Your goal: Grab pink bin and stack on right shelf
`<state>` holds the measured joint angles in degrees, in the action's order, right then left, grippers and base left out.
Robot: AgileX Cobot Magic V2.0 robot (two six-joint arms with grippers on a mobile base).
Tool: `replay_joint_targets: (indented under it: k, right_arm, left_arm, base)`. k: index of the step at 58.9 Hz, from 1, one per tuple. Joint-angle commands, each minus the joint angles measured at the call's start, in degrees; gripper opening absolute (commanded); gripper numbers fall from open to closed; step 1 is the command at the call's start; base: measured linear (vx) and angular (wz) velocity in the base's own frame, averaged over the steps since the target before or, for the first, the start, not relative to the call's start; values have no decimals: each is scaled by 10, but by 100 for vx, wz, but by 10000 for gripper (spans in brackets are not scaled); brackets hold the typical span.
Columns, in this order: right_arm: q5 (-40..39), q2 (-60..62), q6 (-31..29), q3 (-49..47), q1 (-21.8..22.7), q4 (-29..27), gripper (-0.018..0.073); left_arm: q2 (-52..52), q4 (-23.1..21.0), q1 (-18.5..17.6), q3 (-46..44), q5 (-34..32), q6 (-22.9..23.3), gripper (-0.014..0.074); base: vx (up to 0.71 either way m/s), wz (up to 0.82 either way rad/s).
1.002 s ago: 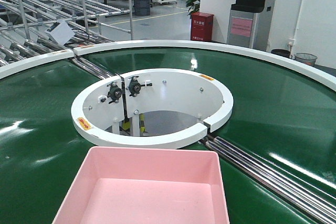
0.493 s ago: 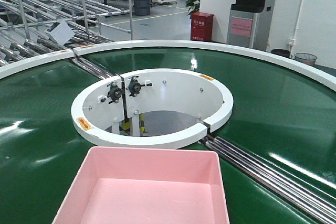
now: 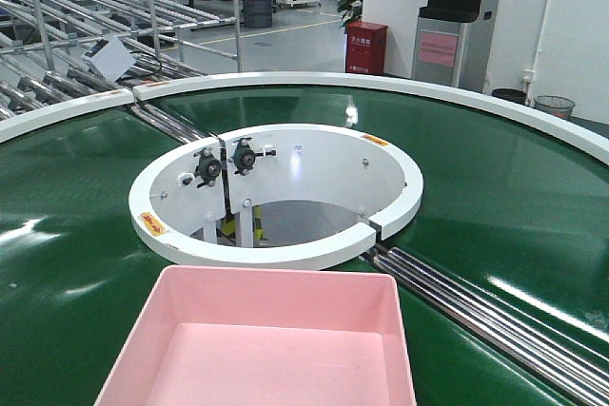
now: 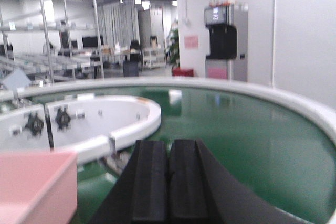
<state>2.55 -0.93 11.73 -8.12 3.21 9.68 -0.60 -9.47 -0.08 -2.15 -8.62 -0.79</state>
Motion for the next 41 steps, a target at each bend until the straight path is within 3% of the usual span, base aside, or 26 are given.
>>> replay_joint_targets:
  k: [1,8,12,21,29,41]
  right_arm:
    - [-1,-50,-4,-102,4,10,-12]
    - [33,-157,-6,-228,4,10,-12]
    - [33,-215,-6,-254,4,10,-9]
    - [35,-313,-6,-264,4,10,0]
    - [32,-373,-6,-267,4,10,59]
    - [32,-415,-6,-267,4,10,307]
  left_arm:
    - [15,26,1,-93,-28,-25,102]
    - [99,95,1,-221,101,-52,102]
    - [151,95,1,-251,150,-52,102]
    - [252,95,1,-253,147,-52,122]
    - [324,95,1,-253,139,-52,221]
    - [387,95,1,-253,128,-51,461]
  base:
    - [0,0]
    - [0,0]
    - [0,0]
    - [0,0]
    - [0,0]
    - [0,0]
